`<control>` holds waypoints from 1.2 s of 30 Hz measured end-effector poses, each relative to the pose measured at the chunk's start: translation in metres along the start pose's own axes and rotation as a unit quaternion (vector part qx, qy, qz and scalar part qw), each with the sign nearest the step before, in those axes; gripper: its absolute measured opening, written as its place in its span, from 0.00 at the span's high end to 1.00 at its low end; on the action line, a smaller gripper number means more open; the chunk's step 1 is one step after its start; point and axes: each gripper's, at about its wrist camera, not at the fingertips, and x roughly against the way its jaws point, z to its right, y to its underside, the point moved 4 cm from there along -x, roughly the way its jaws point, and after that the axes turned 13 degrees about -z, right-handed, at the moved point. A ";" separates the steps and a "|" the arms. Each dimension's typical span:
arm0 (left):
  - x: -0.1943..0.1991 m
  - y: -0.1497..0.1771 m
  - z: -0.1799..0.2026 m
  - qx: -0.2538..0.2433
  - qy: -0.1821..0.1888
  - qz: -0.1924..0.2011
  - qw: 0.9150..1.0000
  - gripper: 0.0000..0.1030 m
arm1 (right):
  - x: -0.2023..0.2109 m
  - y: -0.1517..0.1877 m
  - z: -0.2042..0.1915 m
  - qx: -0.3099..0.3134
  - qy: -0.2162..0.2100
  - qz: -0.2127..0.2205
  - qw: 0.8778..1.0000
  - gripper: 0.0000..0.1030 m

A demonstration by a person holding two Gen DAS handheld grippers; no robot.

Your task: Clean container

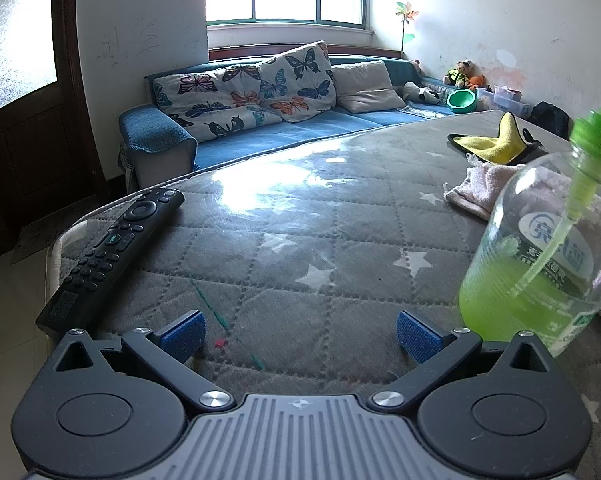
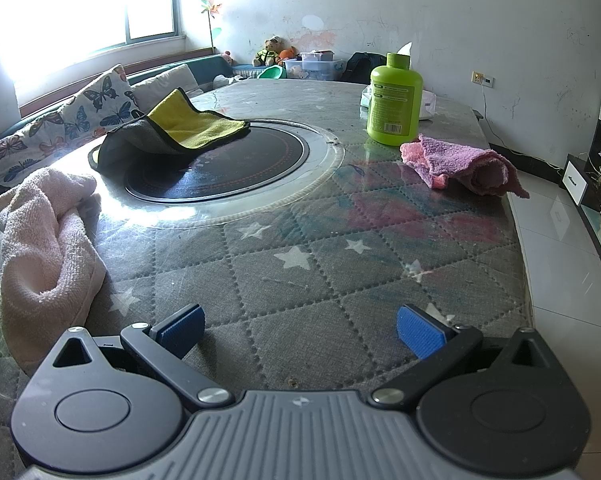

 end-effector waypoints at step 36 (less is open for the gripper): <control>0.024 0.038 0.029 -0.019 0.018 -0.011 1.000 0.00 | 0.012 0.015 -0.006 0.014 0.000 -0.002 1.000 0.00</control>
